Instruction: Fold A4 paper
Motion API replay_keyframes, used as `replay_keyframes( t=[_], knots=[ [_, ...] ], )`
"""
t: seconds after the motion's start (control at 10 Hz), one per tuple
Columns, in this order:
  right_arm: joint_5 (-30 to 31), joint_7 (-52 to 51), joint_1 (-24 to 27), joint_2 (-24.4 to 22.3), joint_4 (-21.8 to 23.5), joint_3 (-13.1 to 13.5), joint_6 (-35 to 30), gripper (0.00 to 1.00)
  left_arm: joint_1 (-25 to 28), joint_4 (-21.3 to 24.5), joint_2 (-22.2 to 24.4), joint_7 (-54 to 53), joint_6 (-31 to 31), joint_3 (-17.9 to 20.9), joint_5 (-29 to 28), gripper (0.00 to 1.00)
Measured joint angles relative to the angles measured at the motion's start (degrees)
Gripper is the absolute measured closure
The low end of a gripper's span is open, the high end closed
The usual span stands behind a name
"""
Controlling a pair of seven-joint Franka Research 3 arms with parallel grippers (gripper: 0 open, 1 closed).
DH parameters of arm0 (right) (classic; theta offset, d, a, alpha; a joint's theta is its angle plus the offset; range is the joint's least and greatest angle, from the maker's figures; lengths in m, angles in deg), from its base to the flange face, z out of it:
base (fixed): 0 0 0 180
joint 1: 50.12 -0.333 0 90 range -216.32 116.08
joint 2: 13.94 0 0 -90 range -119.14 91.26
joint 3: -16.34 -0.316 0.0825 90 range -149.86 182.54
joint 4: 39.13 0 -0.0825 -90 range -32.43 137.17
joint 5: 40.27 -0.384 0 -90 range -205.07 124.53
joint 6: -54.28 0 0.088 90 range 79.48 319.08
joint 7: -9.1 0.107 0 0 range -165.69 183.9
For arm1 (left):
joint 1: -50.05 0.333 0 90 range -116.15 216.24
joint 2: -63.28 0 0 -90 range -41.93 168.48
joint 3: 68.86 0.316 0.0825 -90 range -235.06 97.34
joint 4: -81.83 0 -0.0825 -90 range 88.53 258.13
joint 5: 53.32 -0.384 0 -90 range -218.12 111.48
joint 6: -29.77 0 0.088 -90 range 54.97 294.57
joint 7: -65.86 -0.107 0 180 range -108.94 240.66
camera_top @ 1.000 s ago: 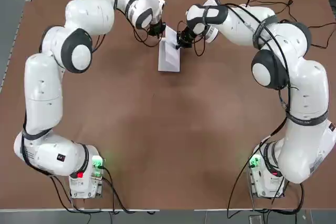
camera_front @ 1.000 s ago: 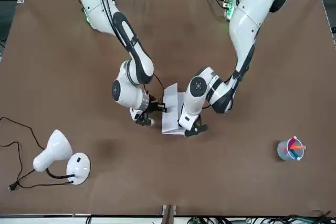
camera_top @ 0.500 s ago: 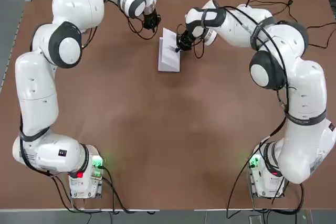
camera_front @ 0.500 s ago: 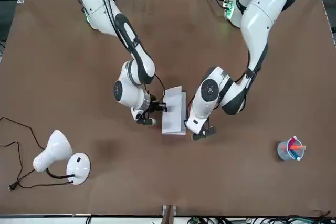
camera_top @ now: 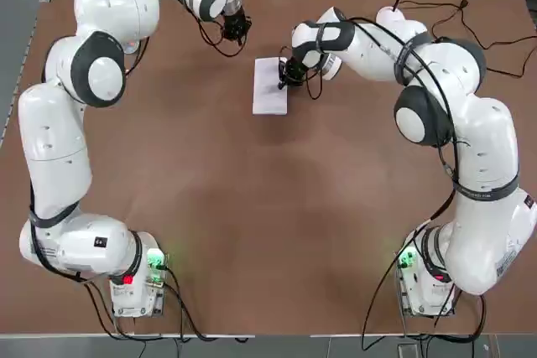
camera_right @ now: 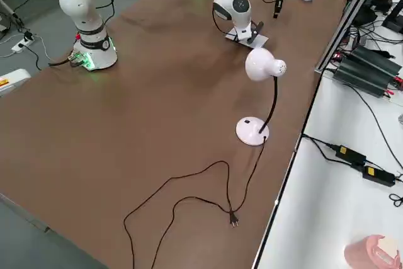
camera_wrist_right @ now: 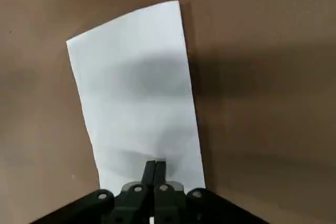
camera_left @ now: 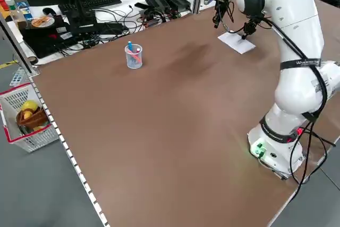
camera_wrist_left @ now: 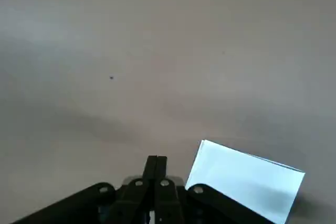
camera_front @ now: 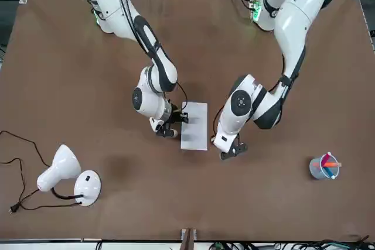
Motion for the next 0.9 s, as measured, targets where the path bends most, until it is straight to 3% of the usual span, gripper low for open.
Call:
replay_keyframes(
  t=[0.3,0.8,0.9],
  knots=[
    [0.0,0.0,0.0,0.0,-0.2,0.1,0.0,0.98,3.9,-0.4,0.2,-0.8,-2.6,-3.9,-0.2,0.99],
    [0.0,-0.4,-2.3,-2.2,0.6,-0.1,-0.2,0.98,8.9,-1.3,2.0,-1.1,-2.8,-4.9,-0.5,0.97],
    [0.0,-1.4,-2.2,-3.6,2.7,-0.1,-0.2,0.98,10.8,-1.5,3.2,-1.2,-2.9,-5.1,-0.5,0.86]
  ],
)
